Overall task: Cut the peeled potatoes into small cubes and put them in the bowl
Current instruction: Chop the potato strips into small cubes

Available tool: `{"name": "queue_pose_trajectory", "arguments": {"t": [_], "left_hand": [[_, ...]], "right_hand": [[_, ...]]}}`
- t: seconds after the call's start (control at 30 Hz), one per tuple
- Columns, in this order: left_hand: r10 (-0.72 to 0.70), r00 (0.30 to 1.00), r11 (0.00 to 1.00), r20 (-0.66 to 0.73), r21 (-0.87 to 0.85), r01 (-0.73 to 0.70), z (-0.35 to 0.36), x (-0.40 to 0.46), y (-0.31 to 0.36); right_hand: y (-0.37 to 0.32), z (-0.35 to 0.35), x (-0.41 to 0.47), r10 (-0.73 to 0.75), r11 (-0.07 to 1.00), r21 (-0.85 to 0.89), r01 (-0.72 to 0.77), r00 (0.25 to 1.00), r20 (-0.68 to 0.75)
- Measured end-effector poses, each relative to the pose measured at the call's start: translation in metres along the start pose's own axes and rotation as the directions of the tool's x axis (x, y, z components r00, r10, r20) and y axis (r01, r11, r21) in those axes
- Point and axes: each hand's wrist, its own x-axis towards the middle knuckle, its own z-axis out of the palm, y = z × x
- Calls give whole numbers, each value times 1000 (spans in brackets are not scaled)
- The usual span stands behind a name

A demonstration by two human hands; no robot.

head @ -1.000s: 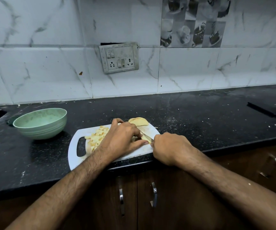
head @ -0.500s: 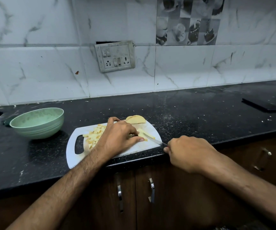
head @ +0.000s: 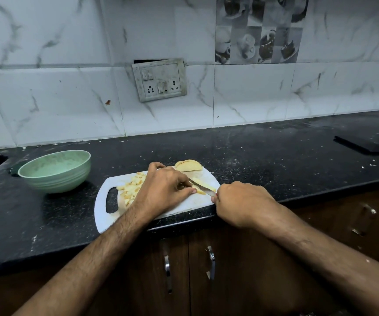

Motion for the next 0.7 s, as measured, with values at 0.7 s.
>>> {"name": "queue_pose_trajectory", "arguments": {"t": [0.7], "left_hand": [[52, 998, 997, -30, 66, -50, 2, 0, 0]], "right_hand": [[2, 9, 17, -37, 999, 21, 35, 997, 72]]}}
